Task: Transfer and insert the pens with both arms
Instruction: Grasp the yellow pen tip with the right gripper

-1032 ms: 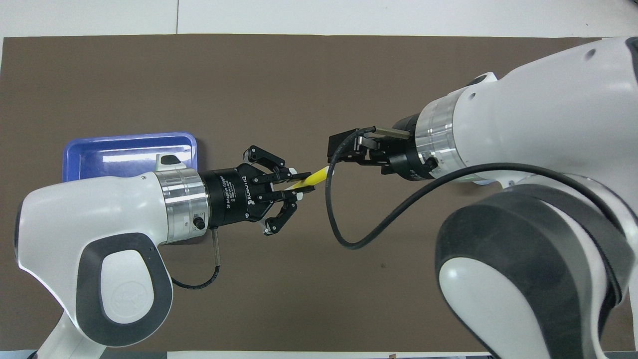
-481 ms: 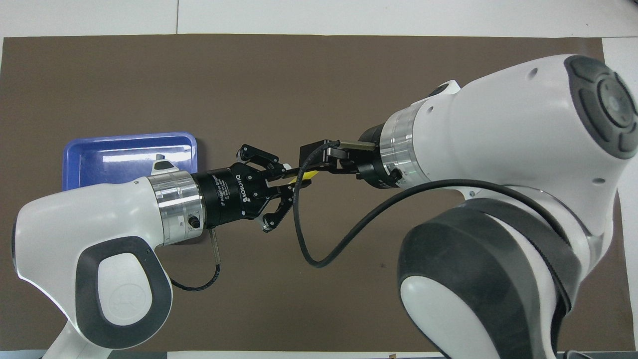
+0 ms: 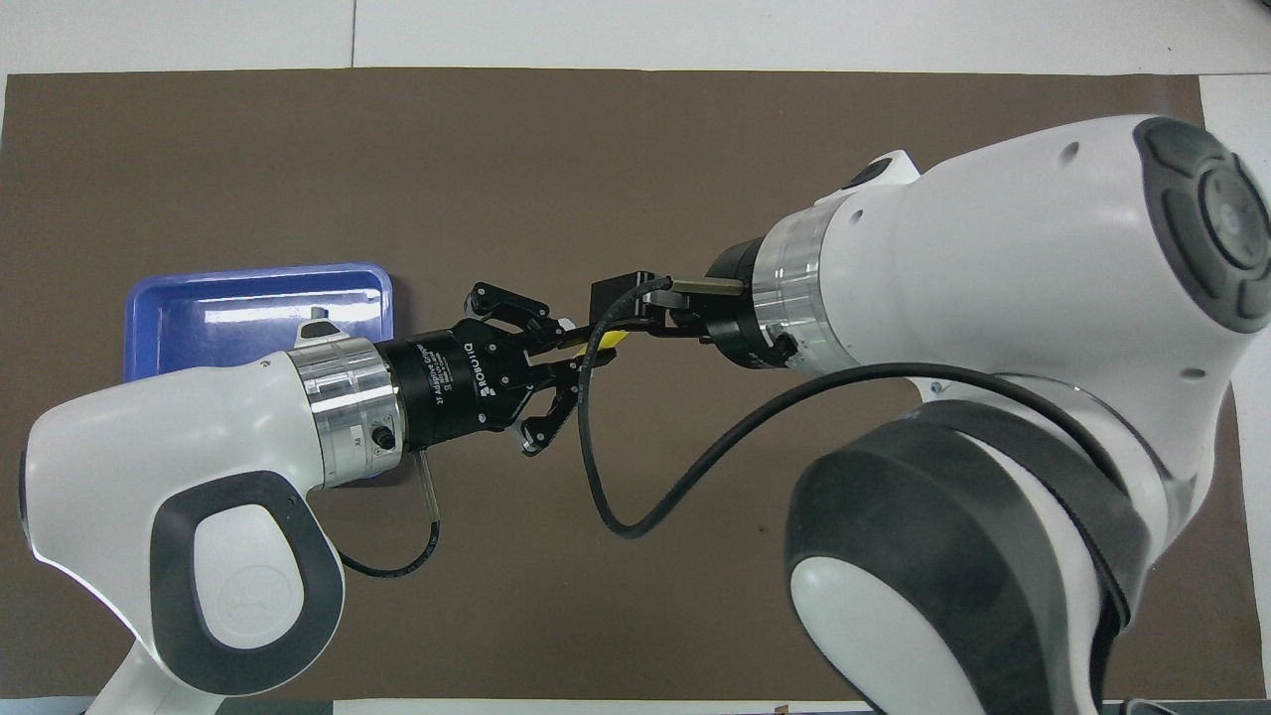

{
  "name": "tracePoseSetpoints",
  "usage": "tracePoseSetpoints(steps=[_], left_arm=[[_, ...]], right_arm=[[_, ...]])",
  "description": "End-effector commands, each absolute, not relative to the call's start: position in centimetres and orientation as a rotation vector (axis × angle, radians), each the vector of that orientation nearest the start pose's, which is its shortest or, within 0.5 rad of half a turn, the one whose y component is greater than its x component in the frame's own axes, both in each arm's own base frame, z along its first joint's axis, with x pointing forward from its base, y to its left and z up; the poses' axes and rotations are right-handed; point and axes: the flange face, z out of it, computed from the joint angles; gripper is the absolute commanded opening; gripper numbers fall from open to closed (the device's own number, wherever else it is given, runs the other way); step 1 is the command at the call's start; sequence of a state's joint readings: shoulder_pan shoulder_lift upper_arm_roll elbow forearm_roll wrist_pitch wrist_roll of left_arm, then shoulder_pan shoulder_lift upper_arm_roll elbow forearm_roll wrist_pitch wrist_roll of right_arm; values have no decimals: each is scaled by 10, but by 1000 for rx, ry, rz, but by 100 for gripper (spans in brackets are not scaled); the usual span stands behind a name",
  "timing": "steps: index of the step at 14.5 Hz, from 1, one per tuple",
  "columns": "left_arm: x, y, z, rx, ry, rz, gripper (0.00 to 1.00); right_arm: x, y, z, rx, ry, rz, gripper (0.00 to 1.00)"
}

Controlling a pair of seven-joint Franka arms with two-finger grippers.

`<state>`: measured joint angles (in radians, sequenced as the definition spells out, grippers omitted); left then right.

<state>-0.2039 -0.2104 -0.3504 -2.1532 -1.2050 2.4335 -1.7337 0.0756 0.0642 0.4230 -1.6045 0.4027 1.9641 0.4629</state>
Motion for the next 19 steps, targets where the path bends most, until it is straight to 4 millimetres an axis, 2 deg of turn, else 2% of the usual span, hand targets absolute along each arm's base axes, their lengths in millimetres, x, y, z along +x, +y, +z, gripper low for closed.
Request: tracePoseSetpoints(steps=[1, 4, 5, 9, 11, 13, 14, 18, 19], left_arm=[[438, -289, 539, 1217, 1878, -781, 0], [439, -287, 539, 1202, 1883, -774, 0], [439, -287, 539, 1200, 1885, -776, 0], [439, -287, 539, 1197, 1886, -775, 0], [439, -287, 539, 1197, 1886, -775, 0], [439, -287, 539, 1189, 1887, -777, 0], [439, -287, 539, 1186, 1887, -780, 0], [439, -287, 540, 1188, 1880, -770, 0], [440, -288, 541, 1191, 1875, -768, 99]], right_arm=[[525, 310, 620, -2627, 59, -129, 94], [524, 314, 622, -2619, 53, -144, 88], [524, 314, 622, -2619, 54, -146, 79], [526, 314, 625, -2605, 62, -179, 28], [527, 315, 626, -2595, 66, -200, 12], [527, 315, 626, -2593, 68, -206, 7], [528, 315, 626, -2592, 69, -206, 0], [527, 316, 627, -2598, 59, -210, 0], [528, 314, 626, -2611, 55, -222, 0]])
